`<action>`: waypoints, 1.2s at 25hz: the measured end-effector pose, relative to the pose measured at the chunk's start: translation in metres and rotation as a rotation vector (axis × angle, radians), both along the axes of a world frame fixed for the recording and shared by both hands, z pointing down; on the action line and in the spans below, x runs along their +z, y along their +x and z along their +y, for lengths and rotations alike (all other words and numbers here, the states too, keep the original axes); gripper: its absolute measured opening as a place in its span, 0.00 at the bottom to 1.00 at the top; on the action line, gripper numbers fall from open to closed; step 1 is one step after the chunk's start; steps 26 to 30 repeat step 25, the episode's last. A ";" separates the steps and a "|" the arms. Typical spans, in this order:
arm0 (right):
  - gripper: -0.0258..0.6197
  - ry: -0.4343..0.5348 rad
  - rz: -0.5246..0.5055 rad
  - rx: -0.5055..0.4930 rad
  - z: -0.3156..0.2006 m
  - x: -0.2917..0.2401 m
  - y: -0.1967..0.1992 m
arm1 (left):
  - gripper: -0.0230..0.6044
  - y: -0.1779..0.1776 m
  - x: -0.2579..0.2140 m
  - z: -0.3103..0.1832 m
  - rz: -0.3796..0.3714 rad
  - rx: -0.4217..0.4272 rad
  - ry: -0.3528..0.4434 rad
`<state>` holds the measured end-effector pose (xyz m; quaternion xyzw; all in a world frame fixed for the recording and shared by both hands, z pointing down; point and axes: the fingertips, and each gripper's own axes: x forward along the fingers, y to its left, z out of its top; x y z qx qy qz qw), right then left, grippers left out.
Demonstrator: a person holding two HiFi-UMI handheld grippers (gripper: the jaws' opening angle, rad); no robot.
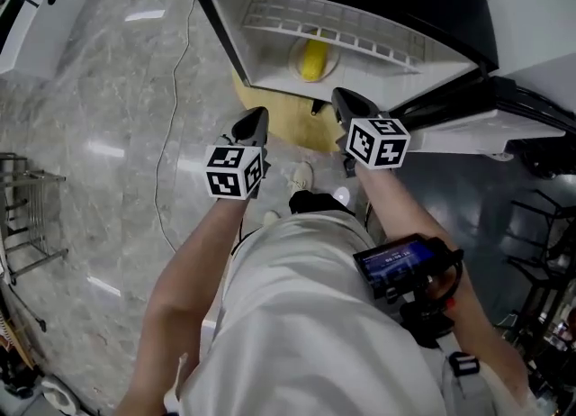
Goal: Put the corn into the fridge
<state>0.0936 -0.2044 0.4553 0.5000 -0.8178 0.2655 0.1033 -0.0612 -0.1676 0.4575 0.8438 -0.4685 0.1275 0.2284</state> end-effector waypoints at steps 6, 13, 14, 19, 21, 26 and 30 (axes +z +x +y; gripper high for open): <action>0.05 0.049 -0.062 -0.016 0.027 -0.024 -0.002 | 0.05 -0.009 -0.017 0.026 0.063 0.003 0.017; 0.05 0.096 -0.108 -0.026 0.058 -0.040 0.000 | 0.05 0.006 -0.041 0.051 0.095 0.054 0.057; 0.05 0.101 -0.107 -0.033 0.061 -0.042 -0.002 | 0.05 0.007 -0.045 0.054 0.093 0.067 0.066; 0.05 0.108 -0.105 -0.058 0.083 -0.049 -0.006 | 0.05 0.017 -0.045 0.075 0.092 0.102 0.065; 0.05 0.106 -0.106 -0.061 0.091 -0.050 -0.004 | 0.05 0.021 -0.041 0.081 0.096 0.107 0.055; 0.05 0.099 -0.107 -0.069 0.104 -0.049 -0.004 | 0.05 0.028 -0.041 0.091 0.104 0.110 0.048; 0.05 0.099 -0.107 -0.069 0.104 -0.049 -0.004 | 0.05 0.028 -0.041 0.091 0.104 0.110 0.048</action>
